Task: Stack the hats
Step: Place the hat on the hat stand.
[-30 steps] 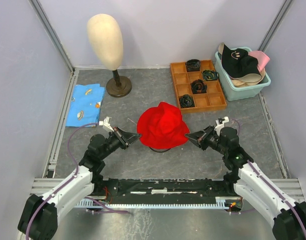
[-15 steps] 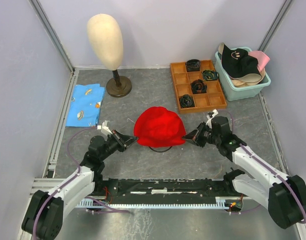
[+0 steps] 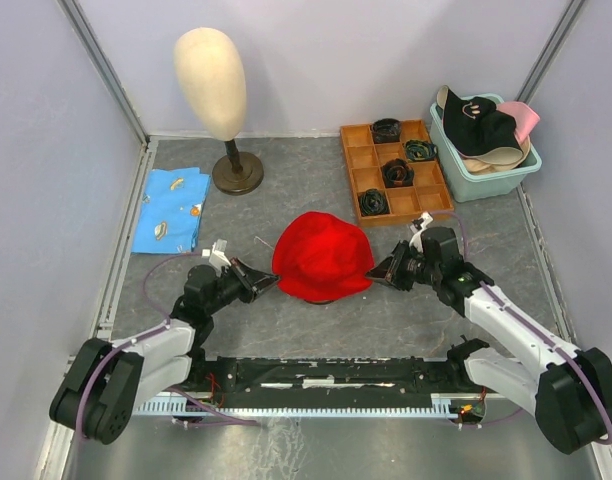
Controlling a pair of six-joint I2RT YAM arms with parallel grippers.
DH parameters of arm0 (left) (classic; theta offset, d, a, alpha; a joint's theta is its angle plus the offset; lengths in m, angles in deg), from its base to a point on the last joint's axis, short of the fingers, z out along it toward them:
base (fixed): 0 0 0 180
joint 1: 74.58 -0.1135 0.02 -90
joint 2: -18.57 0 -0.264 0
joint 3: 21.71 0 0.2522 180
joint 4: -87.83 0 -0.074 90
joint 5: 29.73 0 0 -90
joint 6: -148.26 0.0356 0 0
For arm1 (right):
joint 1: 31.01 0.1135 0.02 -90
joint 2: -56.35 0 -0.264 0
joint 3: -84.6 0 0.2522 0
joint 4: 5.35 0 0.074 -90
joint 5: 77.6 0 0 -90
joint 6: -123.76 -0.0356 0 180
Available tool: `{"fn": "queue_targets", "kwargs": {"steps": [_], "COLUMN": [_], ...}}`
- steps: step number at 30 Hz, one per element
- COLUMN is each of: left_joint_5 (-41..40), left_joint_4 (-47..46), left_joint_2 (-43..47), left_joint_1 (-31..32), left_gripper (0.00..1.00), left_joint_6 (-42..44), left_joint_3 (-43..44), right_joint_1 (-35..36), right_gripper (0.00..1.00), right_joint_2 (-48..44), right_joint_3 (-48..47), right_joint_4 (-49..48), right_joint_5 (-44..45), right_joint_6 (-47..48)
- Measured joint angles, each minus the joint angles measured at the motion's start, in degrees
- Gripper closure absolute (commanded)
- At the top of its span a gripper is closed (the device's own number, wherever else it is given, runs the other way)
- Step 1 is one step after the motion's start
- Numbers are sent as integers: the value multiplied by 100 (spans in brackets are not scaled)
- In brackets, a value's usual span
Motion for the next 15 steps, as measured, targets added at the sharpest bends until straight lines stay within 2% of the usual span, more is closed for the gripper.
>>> {"fn": "queue_targets", "kwargs": {"steps": [5,7,11,15], "left_joint_5": [-85,-173,-302,-428], "left_joint_4": [188,413,848,1220], "left_joint_2": [28,195,704,1123], "left_joint_1": [-74,-101,-118,-160], "left_gripper": [53,45,40,38], "left_joint_6": [48,85,105,107], "left_joint_3": [57,57,81,149], "right_joint_1": [-17,-33,-37,-37], "right_gripper": [59,56,44,41], "right_joint_2": [20,17,-87,-181], "right_joint_3": [-35,-90,-304,-636], "right_joint_4": [273,450,885,1263], "right_joint_5": [96,160,343,498], "right_joint_6": [192,275,463,704]}}
